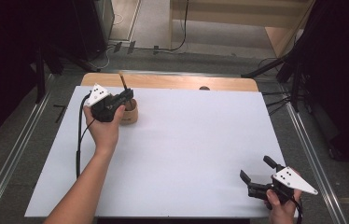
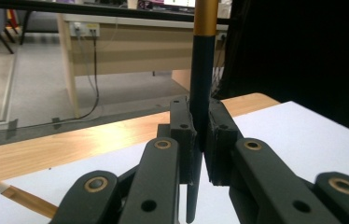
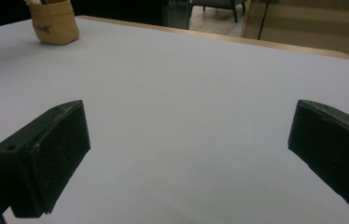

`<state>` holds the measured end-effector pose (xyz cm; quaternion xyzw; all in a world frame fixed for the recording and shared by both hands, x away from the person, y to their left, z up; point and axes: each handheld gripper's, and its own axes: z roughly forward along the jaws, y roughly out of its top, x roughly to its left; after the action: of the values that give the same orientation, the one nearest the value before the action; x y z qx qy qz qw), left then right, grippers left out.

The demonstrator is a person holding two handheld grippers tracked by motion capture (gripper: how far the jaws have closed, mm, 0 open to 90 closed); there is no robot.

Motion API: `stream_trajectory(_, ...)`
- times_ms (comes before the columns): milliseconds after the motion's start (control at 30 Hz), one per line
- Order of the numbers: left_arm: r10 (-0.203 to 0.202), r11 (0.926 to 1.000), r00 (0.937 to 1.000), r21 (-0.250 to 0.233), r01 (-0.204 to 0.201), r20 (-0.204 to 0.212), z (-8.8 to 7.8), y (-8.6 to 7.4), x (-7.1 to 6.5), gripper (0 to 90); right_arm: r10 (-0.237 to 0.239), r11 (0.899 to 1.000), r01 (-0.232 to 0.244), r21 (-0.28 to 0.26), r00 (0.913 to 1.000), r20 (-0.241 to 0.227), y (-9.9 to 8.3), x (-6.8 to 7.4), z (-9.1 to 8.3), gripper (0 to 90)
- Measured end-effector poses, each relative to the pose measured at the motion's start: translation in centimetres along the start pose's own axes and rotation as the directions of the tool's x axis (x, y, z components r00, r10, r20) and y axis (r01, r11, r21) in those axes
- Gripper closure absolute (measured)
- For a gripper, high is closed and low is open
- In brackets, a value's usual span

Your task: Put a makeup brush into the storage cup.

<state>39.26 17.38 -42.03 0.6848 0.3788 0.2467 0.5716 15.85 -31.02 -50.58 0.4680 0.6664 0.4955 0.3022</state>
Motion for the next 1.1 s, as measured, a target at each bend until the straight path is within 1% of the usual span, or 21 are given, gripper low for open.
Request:
stream_trajectory(233,0.014,0.9998,0.9987,0.016,-0.013,-0.05,0.9,-0.6,0.1,83.6,0.001,1.0,-0.001,0.003,1.0,-0.002,0.0,0.0,0.1,0.0)
stream_trajectory(467,0.021,0.999,0.9952,0.042,-0.018,-0.096,1.8,-1.3,0.3,83.6,0.003,1.0,-0.003,0.004,1.0,-0.004,-0.1,0.0,0.1,0.0)
stream_trajectory(533,0.018,0.9988,0.9947,0.047,-0.014,-0.101,2.0,-1.5,0.3,83.5,0.001,1.0,-0.001,0.003,1.0,-0.005,-0.1,0.0,0.1,0.0)
stream_trajectory(733,0.038,0.9965,0.9918,0.079,-0.028,-0.122,2.8,-2.4,0.2,83.5,0.005,1.0,-0.005,0.007,1.0,-0.008,-0.2,0.1,0.2,0.0)
stream_trajectory(833,0.04,0.9954,0.9904,0.092,-0.028,-0.133,3.1,-2.8,0.1,83.5,-0.008,1.0,0.008,0.009,0.9999,-0.01,-0.1,0.3,0.1,0.0)
stream_trajectory(900,0.036,0.995,0.9904,0.097,-0.023,-0.133,3.3,-3.0,0.0,83.5,-0.009,1.0,0.009,0.01,0.9999,-0.01,-0.1,0.4,0.1,0.0)
stream_trajectory(967,0.041,0.9938,0.9883,0.108,-0.025,-0.147,3.4,-3.2,-0.1,83.5,-0.009,1.0,0.009,0.01,0.9999,-0.011,-0.1,0.4,0.2,0.0)
stream_trajectory(1100,0.035,0.991,0.9859,0.133,-0.013,-0.164,3.6,-3.4,0.0,83.5,-0.004,1.0,0.004,0.006,0.9999,-0.012,-0.1,0.3,0.1,0.0)
